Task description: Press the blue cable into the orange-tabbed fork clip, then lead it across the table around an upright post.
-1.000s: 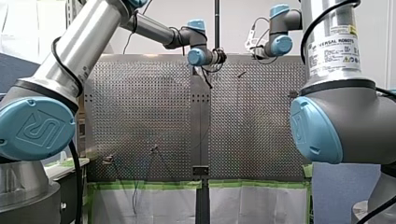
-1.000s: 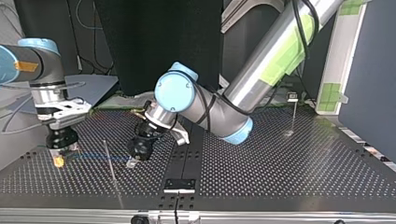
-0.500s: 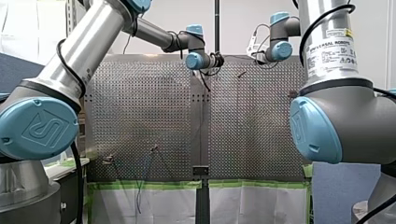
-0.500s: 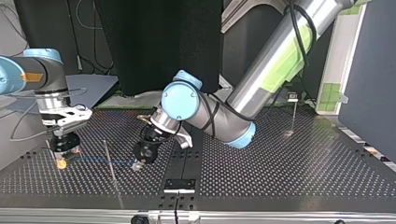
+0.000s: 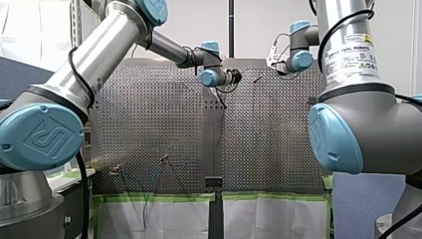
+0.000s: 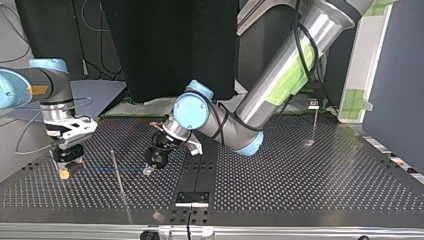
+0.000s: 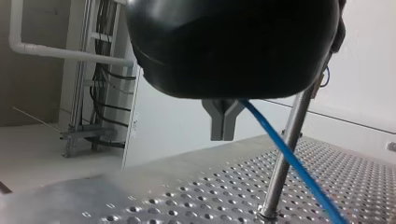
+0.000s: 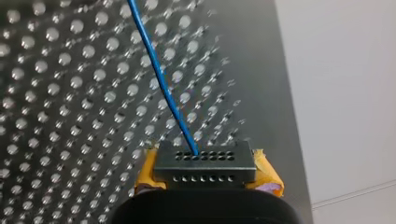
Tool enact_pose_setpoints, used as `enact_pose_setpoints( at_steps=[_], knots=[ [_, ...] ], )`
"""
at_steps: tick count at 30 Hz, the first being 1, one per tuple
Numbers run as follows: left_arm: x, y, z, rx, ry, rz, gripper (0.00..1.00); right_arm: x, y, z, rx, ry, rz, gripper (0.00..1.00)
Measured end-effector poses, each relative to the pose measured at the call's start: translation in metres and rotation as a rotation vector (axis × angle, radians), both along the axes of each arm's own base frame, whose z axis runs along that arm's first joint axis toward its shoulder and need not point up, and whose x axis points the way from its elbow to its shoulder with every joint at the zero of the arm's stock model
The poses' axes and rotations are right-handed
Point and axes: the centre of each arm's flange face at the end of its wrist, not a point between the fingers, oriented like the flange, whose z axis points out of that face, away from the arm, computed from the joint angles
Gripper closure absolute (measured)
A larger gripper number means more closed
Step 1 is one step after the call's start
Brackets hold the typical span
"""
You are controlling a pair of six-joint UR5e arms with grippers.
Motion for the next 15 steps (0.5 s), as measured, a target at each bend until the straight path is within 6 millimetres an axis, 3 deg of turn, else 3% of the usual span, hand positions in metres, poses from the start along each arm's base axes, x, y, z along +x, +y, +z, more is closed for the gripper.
enact_pose_setpoints(
  at_steps=[11, 15],
  knots=[
    [0.012, -0.004, -0.02, -0.037, 0.008, -0.031, 1.0, -0.006, -0.011, -0.021, 0.027, 0.023, -0.034, 1.0],
    [0.014, -0.006, -0.028, -0.032, 0.016, -0.032, 1.0, -0.006, -0.014, -0.04, 0.059, 0.031, -0.038, 1.0]
  ],
)
